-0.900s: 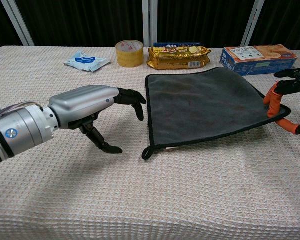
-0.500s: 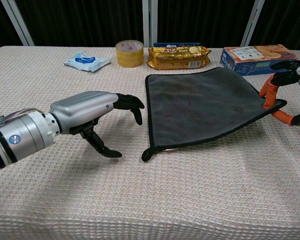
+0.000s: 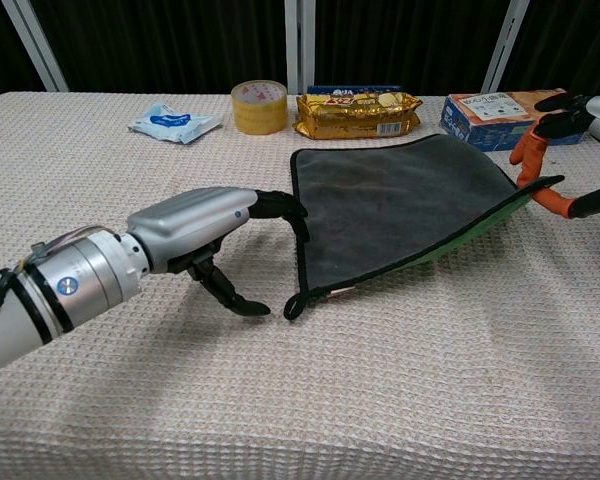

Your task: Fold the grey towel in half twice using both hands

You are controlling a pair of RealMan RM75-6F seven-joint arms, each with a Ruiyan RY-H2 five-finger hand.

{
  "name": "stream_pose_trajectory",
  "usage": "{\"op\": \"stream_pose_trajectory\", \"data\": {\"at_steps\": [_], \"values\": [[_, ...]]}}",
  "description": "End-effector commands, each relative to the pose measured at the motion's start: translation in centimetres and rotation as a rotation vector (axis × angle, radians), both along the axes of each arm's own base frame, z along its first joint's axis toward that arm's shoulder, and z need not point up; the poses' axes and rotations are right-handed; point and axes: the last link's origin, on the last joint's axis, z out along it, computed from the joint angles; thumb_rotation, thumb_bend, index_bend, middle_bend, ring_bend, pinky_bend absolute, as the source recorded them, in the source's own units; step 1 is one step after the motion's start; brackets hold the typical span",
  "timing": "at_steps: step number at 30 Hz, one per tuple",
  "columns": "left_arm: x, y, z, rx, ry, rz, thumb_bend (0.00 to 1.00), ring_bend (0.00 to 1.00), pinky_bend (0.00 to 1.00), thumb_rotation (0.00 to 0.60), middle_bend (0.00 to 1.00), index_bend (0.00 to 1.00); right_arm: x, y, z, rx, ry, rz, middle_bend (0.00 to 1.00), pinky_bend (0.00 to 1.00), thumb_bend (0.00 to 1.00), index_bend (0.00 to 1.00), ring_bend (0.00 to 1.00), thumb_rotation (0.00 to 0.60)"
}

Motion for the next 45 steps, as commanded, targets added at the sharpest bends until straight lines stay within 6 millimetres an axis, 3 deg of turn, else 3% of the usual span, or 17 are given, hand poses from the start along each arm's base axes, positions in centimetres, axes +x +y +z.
{"op": "stream_pose_trajectory", "data": {"at_steps": [1, 21, 32, 45], "values": [[0.2, 0.1, -0.5, -0.008, -0.007, 0.012, 0.13, 0.12, 0.13, 0.600, 0.14, 0.28, 0.4, -0.3, -0.1, -0.003, -0.011, 0.002, 0.32, 0.00, 0.37, 0.65, 0.06, 0.600], [0.6, 1.2, -1.5, -0.048, -0.099, 0.094, 0.13, 0.12, 0.13, 0.600, 0.15, 0.29, 1.1, -1.7, 0.3, -0.060, -0.107, -0.031, 0.32, 0.00, 0.39, 0.65, 0.06, 0.600], [2.0, 2.2, -2.0, -0.072, -0.261, 0.185, 0.17, 0.18, 0.14, 0.600, 0.23, 0.48, 1.1, -1.3, -0.3, -0.044, -0.123, -0.035, 0.32, 0.00, 0.39, 0.65, 0.06, 0.600], [1.9, 1.6, -2.9, -0.135, -0.277, 0.183, 0.30, 0.18, 0.14, 0.600, 0.25, 0.57, 0.9, -0.9, -0.5, -0.023, -0.118, -0.040, 0.32, 0.00, 0.39, 0.65, 0.06, 0.600]]}}
